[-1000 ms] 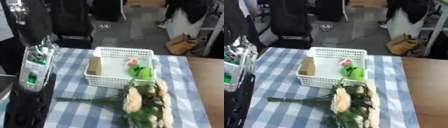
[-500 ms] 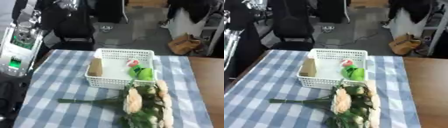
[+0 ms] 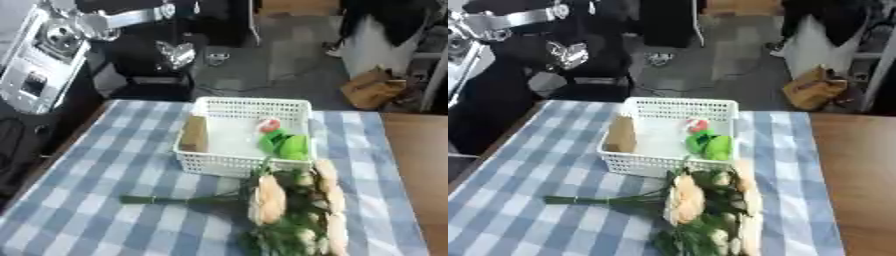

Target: Pick up objects on the table and place them in the box.

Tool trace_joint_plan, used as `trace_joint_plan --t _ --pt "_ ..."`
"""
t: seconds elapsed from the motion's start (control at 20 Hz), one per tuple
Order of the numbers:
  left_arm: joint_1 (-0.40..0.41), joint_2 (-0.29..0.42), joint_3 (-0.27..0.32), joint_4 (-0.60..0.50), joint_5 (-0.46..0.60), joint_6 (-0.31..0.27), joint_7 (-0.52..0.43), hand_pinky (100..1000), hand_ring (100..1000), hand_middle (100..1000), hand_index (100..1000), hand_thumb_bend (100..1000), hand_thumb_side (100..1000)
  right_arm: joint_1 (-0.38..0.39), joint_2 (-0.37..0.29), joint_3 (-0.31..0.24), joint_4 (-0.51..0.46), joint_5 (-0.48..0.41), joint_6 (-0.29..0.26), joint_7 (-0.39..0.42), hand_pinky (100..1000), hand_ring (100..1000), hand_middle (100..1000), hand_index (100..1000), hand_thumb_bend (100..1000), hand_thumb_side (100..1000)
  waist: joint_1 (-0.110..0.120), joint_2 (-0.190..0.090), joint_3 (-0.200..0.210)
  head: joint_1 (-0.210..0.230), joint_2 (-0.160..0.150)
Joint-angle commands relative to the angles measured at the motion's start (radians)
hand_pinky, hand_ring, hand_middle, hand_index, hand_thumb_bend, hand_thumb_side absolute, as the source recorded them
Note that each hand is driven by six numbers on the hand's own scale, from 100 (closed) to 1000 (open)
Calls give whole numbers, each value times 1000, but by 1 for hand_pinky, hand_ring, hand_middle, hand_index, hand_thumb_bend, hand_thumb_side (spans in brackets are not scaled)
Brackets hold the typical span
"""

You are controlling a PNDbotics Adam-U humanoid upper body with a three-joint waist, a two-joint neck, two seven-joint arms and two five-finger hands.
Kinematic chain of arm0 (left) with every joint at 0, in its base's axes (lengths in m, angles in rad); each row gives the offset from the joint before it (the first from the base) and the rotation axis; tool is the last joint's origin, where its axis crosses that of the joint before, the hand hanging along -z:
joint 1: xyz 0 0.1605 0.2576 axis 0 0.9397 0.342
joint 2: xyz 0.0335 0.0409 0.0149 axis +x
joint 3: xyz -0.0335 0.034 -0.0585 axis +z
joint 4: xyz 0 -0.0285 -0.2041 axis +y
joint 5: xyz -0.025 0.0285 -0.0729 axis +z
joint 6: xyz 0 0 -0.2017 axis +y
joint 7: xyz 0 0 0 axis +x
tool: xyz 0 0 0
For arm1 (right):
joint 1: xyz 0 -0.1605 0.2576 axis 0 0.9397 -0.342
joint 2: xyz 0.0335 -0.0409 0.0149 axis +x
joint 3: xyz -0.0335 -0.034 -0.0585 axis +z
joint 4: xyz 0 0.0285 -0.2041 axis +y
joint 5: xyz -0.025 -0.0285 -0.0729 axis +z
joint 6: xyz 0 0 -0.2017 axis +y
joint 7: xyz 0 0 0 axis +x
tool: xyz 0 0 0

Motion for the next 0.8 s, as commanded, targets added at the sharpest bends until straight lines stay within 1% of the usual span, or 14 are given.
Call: trace_joint_plan --t 0.05,0.1,0.25,0.35,0.4,0.45,0.5,0.55,0.6,0.65,0.7,0.8 --pt "-50 47 -44 67 -78 1 -37 1000 1000 1000 1000 459 1000 0 -31 4 -15 15 -7 -13 715 775 634 696 100 973 14 -32 1 9 3" --pt "-60 51 -62 93 -103 -7 -38 1000 1000 1000 1000 472 1000 0 -32 5 -15 17 -7 -15 715 775 633 695 100 973 16 -33 1 10 2" --pt "-81 51 -96 154 -148 -39 -39 1000 1000 1000 1000 471 1000 1 -33 7 -15 21 -7 -18 715 775 633 695 100 972 17 -35 0 10 -1" --pt "-88 66 -142 202 -159 -61 -39 1000 1000 1000 1000 467 1000 5 -35 11 -15 26 -7 -18 715 775 631 691 100 972 23 -38 4 3 3" --pt "-91 72 -166 225 -155 -74 -39 1000 1000 1000 1000 491 1000 7 -35 13 -15 30 -7 -17 715 775 630 691 100 971 26 -40 7 1 6" --pt "-94 78 -185 243 -150 -86 -39 1000 1000 1000 1000 491 1000 8 -35 14 -15 33 -7 -17 715 775 630 691 100 971 28 -41 9 -1 8" --pt "-97 82 -201 260 -143 -97 -39 1000 1000 1000 1000 548 1000 10 -35 15 -15 38 -7 -17 715 776 630 690 100 972 31 -43 12 -2 9" --pt "-100 85 -214 274 -137 -106 -39 1000 1000 1000 1000 548 1000 11 -35 17 -15 42 -7 -17 715 776 630 690 100 972 34 -44 15 -3 9" --pt "-104 89 -224 286 -137 -113 -39 1000 1000 1000 1000 601 1000 13 -35 18 -15 46 -7 -17 715 776 628 689 100 971 36 -45 18 -6 12" --pt "-108 91 -233 297 -140 -119 -39 1000 1000 1000 1000 601 1000 15 -35 19 -15 50 -7 -18 715 776 628 689 100 971 38 -47 20 -8 13" --pt "-112 93 -241 306 -146 -125 -39 1000 1000 1000 1000 627 1000 16 -36 21 -15 54 -7 -20 715 776 627 687 100 971 40 -49 22 -10 16" --pt "-120 93 -252 320 -161 -136 -39 1000 1000 1000 1000 640 1000 20 -37 23 -15 60 -7 -24 715 776 627 687 100 971 43 -52 24 -13 19"
